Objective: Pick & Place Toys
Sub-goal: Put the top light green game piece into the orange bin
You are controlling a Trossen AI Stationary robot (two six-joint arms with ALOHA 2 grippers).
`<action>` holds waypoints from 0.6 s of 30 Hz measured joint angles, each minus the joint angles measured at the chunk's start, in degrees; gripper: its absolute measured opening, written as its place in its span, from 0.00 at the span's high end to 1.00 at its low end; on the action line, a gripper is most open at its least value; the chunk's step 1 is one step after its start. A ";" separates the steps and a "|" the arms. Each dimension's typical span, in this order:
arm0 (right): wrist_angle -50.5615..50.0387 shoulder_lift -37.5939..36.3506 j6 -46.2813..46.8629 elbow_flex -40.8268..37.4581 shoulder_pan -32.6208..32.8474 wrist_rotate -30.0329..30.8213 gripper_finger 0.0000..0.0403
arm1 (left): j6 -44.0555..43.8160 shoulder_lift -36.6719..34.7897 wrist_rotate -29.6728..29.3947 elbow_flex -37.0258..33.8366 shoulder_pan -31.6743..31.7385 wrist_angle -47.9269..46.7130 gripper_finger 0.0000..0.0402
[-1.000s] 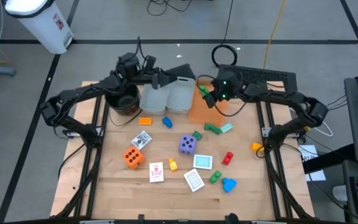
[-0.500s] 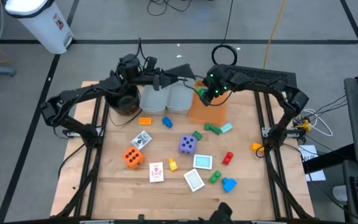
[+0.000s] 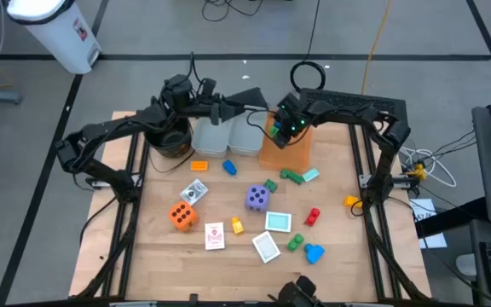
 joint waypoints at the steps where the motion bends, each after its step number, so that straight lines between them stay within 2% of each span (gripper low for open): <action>1: 0.26 0.19 -0.02 0.06 0.14 1.27 0.66 | -0.01 0.00 0.00 0.00 0.00 0.00 0.32; 18: 0.89 3.78 2.52 0.01 0.20 2.40 0.66 | 0.00 0.02 0.07 0.02 -0.11 -0.02 0.32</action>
